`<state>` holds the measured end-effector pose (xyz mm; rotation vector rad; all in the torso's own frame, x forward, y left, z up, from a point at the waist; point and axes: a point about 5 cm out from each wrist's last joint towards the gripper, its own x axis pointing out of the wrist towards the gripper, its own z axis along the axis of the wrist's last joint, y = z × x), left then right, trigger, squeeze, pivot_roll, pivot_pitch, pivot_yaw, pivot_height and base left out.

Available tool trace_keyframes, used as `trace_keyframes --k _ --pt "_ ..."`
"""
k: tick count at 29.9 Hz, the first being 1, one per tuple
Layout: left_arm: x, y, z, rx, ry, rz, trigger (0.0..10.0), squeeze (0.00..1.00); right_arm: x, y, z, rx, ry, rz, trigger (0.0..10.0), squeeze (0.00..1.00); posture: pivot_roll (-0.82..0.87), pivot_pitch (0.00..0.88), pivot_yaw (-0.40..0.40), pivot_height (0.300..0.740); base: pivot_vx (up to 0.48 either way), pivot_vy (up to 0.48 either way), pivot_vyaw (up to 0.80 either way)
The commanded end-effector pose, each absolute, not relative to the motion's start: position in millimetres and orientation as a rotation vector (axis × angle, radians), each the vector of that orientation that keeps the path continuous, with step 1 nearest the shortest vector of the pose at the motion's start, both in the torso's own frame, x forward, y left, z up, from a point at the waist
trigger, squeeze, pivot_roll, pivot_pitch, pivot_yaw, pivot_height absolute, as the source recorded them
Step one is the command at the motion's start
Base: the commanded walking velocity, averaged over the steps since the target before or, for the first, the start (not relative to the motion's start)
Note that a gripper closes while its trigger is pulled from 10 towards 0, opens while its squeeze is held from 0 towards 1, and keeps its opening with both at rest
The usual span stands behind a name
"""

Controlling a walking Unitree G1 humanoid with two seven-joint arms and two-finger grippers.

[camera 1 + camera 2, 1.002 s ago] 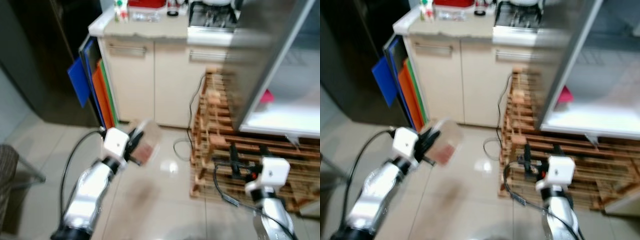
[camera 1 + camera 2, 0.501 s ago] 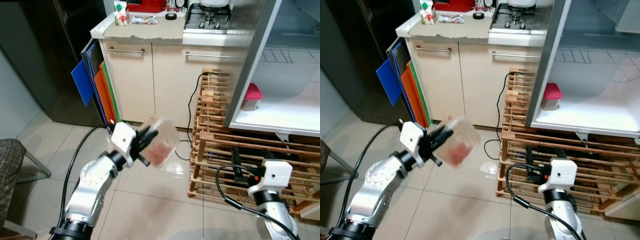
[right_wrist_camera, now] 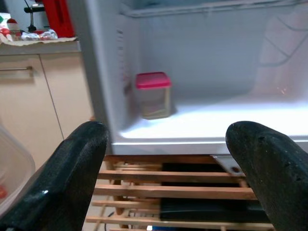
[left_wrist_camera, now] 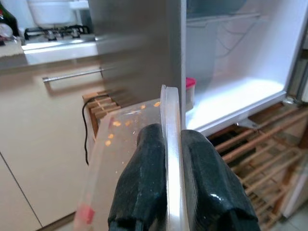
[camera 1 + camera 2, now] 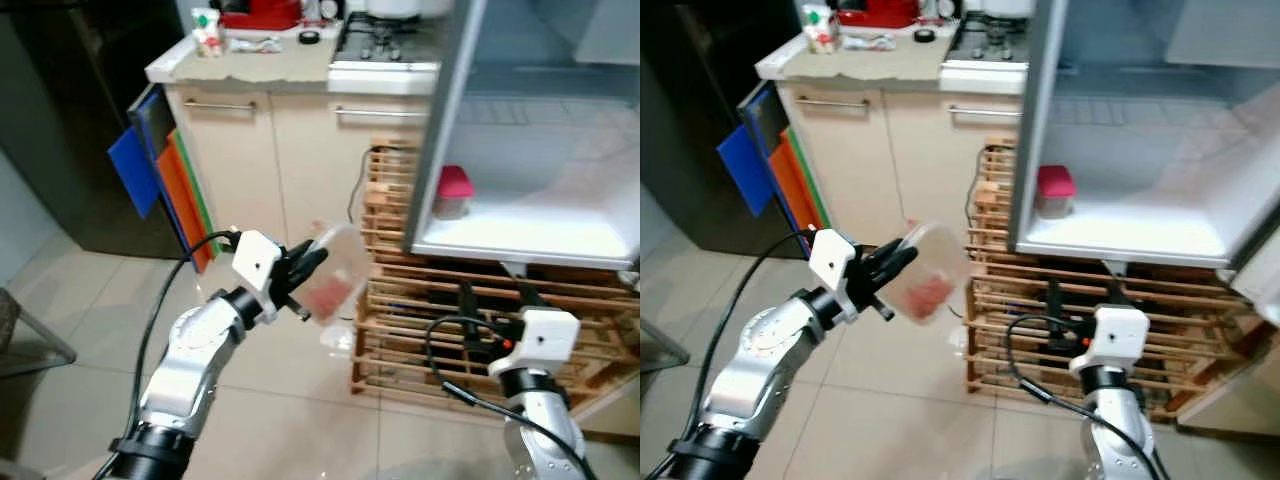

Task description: Restocking fridge

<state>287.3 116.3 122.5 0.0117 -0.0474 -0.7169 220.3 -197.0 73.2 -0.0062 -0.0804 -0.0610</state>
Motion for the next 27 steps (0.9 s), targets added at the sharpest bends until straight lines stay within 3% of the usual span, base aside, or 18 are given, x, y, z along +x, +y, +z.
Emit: trace_keyframes --k 1,8,15,20,22,27 --pt "290.4 108.1 135.1 0.006 -0.082 -0.756 10.0 0.00 221.1 -199.8 72.5 -0.018 -0.071 -0.069 10.0 0.00 -0.07 0.022 0.071 0.740 0.255 0.000 0.00" --pt "295.9 90.1 164.6 0.008 -0.121 -0.922 10.0 0.00 221.2 -198.3 71.7 -0.019 -0.069 -0.062 10.0 0.00 -0.06 0.028 0.069 0.740 0.000 0.000 0.00" --pt "316.9 66.5 178.6 -0.019 -0.143 -0.970 10.0 0.00 223.9 -198.6 77.0 -0.024 -0.091 -0.069 10.0 0.00 -0.08 0.034 0.072 0.740 0.000 0.000 0.00" --pt "332.1 34.7 193.5 -0.104 -0.158 -0.994 10.0 0.00 219.0 -200.1 80.3 -0.031 -0.102 -0.085 10.0 0.00 -0.13 0.059 0.079 0.740 0.000 0.000 0.00" --pt "332.1 34.7 193.5 -0.104 -0.158 -0.994 10.0 0.00 219.0 -200.1 80.3 -0.031 -0.102 -0.085 10.0 0.00 -0.13 0.059 0.079 0.740 0.000 0.000 0.00" --pt "349.2 7.4 202.6 -0.268 -0.113 -0.973 10.0 0.00 203.3 -203.3 81.6 -0.046 -0.087 -0.104 10.0 0.00 -0.17 0.097 0.076 0.740 0.000 0.000 0.00"
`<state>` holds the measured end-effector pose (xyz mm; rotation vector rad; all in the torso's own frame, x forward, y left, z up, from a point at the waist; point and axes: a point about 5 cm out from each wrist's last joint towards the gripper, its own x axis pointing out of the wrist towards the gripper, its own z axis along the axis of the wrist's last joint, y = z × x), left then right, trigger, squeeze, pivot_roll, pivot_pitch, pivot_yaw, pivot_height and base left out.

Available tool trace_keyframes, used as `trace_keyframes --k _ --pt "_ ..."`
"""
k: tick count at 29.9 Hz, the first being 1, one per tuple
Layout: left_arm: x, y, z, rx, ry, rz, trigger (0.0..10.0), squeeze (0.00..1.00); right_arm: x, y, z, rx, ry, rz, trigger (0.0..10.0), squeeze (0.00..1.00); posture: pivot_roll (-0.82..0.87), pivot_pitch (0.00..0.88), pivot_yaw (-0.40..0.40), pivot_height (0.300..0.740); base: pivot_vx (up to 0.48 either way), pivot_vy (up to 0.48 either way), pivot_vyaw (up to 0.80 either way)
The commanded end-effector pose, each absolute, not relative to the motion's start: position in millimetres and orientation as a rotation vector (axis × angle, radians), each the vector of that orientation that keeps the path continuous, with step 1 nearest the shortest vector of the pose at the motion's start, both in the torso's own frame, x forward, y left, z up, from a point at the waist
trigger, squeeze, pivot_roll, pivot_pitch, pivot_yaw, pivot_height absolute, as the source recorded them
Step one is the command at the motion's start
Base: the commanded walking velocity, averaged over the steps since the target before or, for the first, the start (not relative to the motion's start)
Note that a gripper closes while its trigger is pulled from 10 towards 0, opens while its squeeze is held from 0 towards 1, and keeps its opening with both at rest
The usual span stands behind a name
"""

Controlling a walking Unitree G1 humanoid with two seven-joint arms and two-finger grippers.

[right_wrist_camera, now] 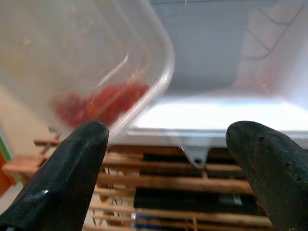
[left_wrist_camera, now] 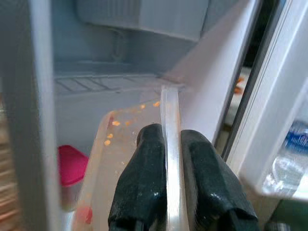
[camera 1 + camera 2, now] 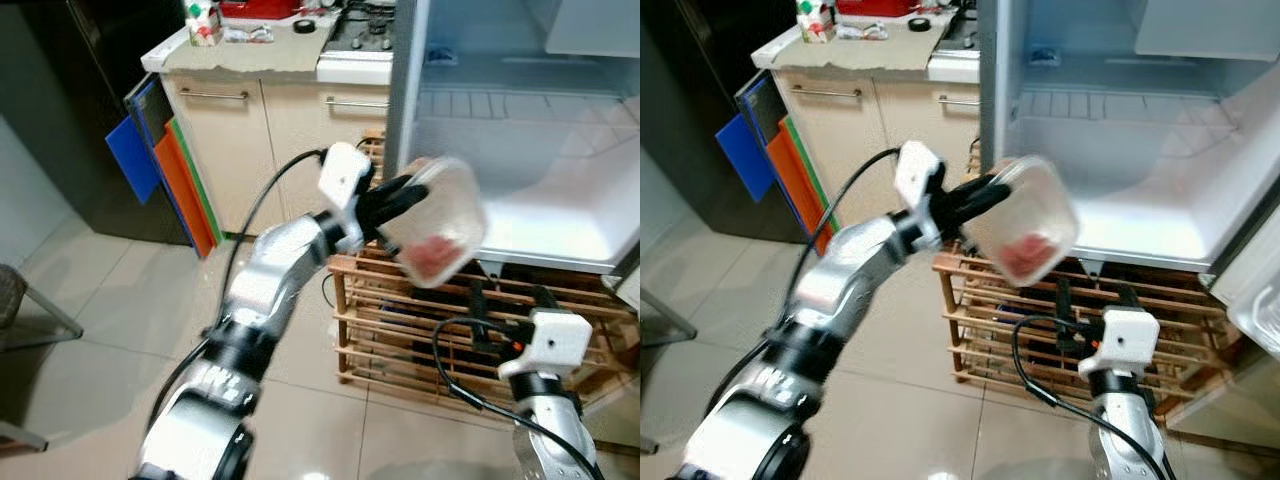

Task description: Restocking fridge

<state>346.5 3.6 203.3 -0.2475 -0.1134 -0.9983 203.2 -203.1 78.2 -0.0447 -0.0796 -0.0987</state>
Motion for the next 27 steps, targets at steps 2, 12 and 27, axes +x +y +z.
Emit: trace_keyframes --k 2,12,27 --pt "350.4 1.4 205.1 -0.295 -0.112 -0.976 10.0 0.00 198.9 -203.3 81.4 -0.047 -0.081 -0.104 10.0 0.00 -0.18 0.112 0.074 0.740 0.000 0.000 0.00" --pt "348.5 -59.9 235.3 -0.449 -0.119 -1.051 10.0 0.00 167.5 -196.3 79.3 -0.062 -0.018 -0.093 10.0 0.00 -0.25 0.183 0.071 0.740 0.000 0.000 0.00" --pt "331.0 11.1 215.6 -0.128 -0.257 -1.103 10.0 0.00 180.7 -191.8 85.8 -0.033 -0.064 -0.168 10.0 0.00 -0.14 0.133 0.097 0.740 0.000 0.000 0.00"
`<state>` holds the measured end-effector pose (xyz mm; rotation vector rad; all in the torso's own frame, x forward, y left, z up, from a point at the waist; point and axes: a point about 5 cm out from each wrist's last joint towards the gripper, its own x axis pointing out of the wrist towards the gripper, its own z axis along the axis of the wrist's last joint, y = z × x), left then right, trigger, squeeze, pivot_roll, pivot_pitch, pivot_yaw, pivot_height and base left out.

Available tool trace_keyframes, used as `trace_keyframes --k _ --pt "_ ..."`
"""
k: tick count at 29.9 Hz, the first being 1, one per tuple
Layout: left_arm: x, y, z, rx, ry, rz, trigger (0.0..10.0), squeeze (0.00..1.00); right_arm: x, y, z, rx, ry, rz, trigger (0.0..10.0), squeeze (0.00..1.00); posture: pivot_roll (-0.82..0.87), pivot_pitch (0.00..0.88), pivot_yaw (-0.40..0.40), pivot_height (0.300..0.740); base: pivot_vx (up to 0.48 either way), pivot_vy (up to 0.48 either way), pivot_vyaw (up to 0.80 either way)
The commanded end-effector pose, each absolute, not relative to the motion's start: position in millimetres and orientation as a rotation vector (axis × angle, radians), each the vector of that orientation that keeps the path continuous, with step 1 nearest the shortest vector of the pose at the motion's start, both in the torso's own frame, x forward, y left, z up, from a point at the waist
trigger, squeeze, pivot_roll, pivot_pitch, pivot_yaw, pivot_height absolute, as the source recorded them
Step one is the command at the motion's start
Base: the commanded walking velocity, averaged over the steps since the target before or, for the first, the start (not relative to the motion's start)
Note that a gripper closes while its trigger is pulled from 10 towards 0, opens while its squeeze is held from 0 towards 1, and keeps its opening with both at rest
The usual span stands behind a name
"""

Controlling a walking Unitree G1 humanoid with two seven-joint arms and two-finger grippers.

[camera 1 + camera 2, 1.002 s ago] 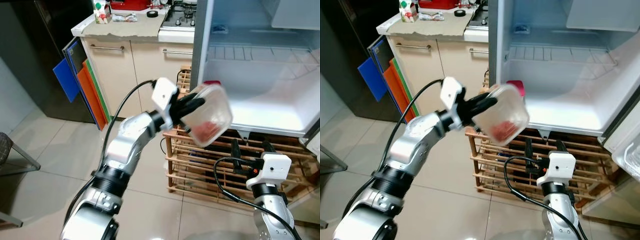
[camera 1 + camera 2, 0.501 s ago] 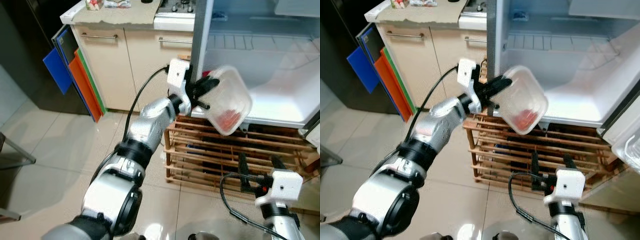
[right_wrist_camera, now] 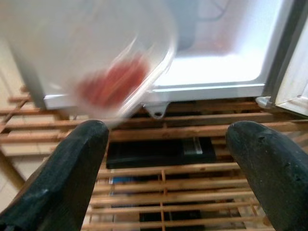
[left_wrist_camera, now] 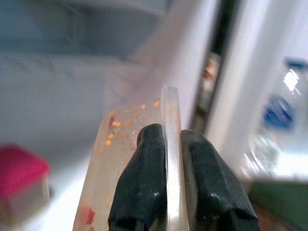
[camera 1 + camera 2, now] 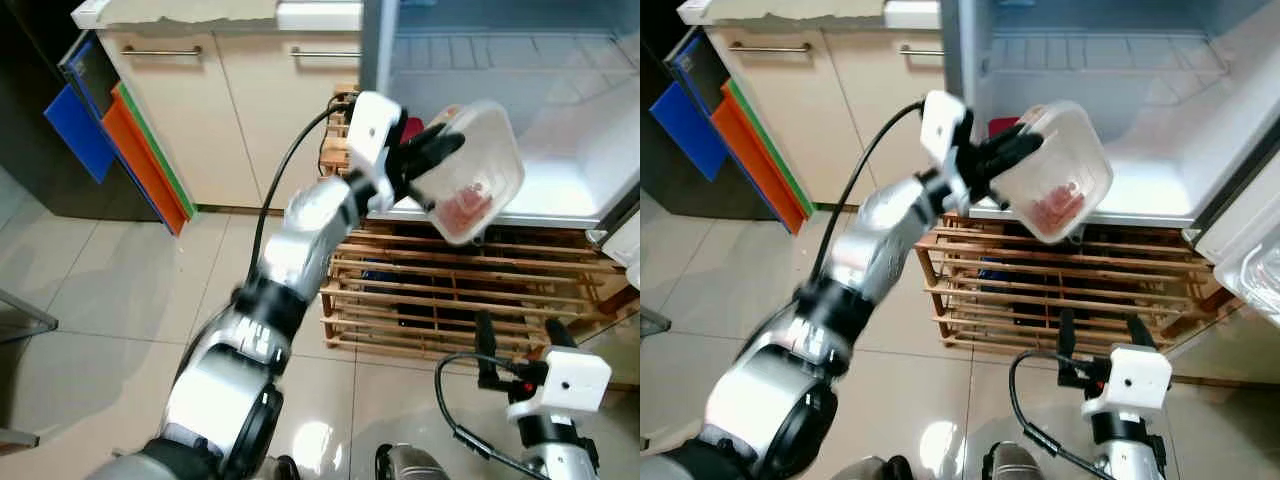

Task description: Restocking fridge

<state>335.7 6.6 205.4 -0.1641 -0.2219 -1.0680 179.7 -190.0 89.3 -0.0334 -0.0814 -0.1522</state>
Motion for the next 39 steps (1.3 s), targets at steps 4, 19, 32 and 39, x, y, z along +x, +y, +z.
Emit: trace_keyframes --k 4,19,32,39 --pt "314.2 32.8 213.6 -0.083 -0.267 -1.118 10.0 0.00 193.4 -190.1 87.2 -0.035 -0.081 -0.151 10.0 0.00 -0.11 0.102 0.096 0.740 0.000 0.000 0.00" --pt "305.9 121.3 116.2 0.096 -0.002 -0.446 10.0 0.00 236.9 -194.4 88.7 -0.052 -0.106 -0.131 10.0 0.00 -0.04 0.019 0.065 0.740 0.000 0.000 -0.53" --pt "316.0 99.4 133.8 0.058 -0.076 -0.497 10.0 0.00 233.2 -196.0 79.5 -0.063 -0.084 -0.142 10.0 0.00 -0.07 0.019 0.067 0.740 0.000 0.000 -0.78" --pt "323.3 119.8 120.7 0.082 -0.024 -0.391 10.0 0.00 229.2 -199.9 74.5 -0.072 -0.066 -0.153 10.0 0.00 -0.07 0.022 0.063 0.740 0.000 0.000 -0.78"
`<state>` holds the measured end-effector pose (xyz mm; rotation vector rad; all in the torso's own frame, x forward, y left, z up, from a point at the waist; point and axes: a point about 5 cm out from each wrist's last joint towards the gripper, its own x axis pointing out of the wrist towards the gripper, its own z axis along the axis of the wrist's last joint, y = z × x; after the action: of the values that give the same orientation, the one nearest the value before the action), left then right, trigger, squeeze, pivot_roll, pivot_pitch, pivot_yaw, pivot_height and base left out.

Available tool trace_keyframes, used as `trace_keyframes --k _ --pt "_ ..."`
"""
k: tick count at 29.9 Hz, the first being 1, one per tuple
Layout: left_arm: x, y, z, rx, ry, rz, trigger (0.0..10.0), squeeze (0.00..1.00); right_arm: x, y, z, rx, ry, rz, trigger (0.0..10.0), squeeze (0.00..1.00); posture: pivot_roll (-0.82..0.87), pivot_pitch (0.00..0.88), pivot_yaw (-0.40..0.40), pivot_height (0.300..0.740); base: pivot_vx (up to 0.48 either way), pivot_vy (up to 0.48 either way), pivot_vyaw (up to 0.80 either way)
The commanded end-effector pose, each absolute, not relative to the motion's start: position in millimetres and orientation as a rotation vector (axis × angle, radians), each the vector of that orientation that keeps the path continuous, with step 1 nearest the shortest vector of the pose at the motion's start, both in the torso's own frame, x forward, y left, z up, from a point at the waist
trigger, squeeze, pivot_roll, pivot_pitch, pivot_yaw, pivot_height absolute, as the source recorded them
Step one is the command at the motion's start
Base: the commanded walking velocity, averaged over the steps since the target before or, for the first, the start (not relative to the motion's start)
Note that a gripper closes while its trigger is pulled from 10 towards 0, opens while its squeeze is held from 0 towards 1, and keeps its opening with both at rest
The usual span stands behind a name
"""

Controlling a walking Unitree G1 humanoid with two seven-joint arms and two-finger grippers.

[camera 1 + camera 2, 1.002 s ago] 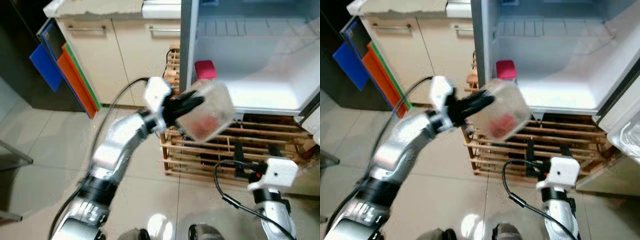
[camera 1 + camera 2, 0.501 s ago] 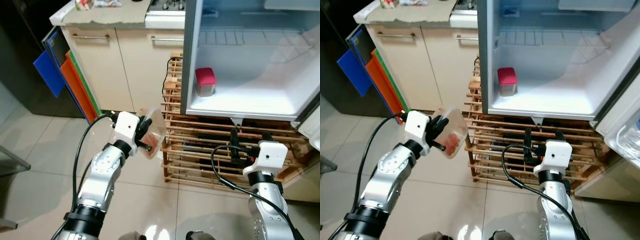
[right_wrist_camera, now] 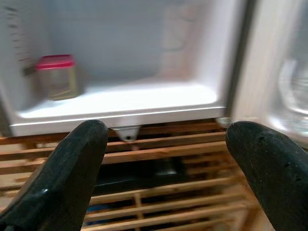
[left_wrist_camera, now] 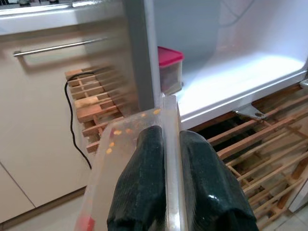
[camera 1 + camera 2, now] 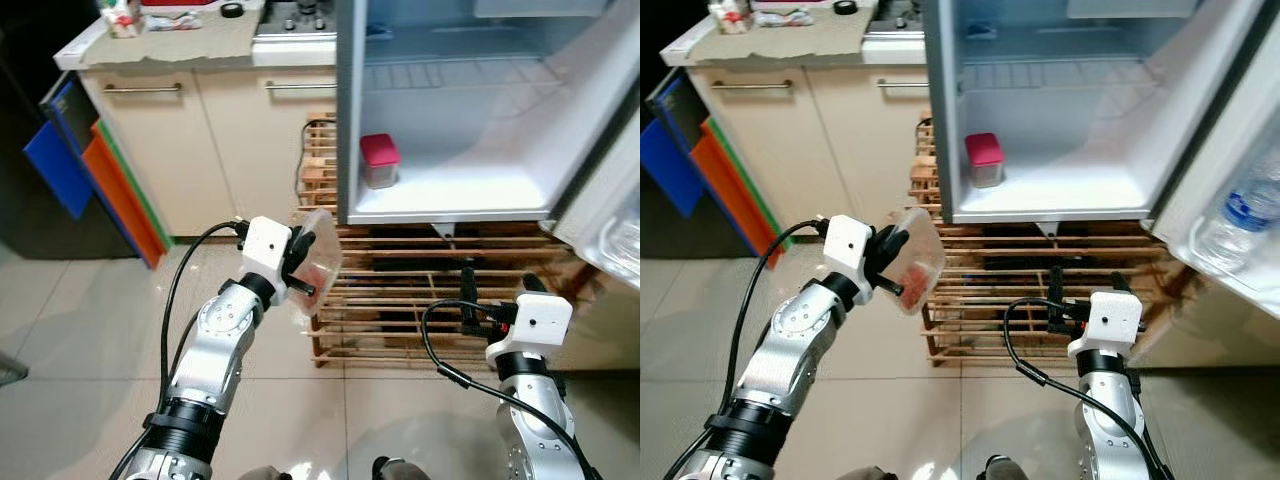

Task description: Restocking fridge

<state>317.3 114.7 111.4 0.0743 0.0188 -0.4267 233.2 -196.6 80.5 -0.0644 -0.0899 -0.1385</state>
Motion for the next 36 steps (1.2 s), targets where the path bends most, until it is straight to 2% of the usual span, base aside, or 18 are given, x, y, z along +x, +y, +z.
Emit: trace_keyframes --k 1,9,14,24,31,36 --pt "323.3 119.8 120.7 0.082 -0.024 -0.391 10.0 0.00 229.2 -199.9 74.5 -0.072 -0.066 -0.153 10.0 0.00 -0.07 0.022 0.063 0.740 0.000 0.000 -0.78" --pt "323.8 108.9 131.1 0.053 -0.063 -0.429 10.0 0.00 229.0 -199.0 73.0 -0.075 -0.065 -0.155 10.0 0.00 -0.07 0.024 0.067 0.740 0.000 0.000 -0.78" --pt "322.1 101.7 136.9 0.021 -0.091 -0.465 10.0 0.00 229.1 -200.3 72.7 -0.093 -0.069 -0.175 10.0 0.00 -0.07 0.023 0.067 0.740 0.000 -0.463 -0.74" --pt "326.6 101.2 147.3 -0.011 -0.126 -0.446 10.0 0.00 231.6 -199.2 70.4 -0.100 -0.055 -0.164 10.0 0.00 -0.07 0.025 0.068 0.740 0.049 -0.432 0.00" --pt "344.6 111.6 181.0 0.069 -0.144 -0.536 10.0 0.00 226.7 -197.5 68.0 -0.097 -0.046 -0.151 10.0 0.00 -0.07 0.035 0.059 0.740 0.047 0.000 0.00" --pt "362.6 124.6 203.0 0.047 -0.168 -0.496 10.0 0.00 225.2 -197.0 66.9 -0.095 -0.047 -0.144 10.0 0.00 -0.07 0.028 0.066 0.740 0.000 0.000 0.00"
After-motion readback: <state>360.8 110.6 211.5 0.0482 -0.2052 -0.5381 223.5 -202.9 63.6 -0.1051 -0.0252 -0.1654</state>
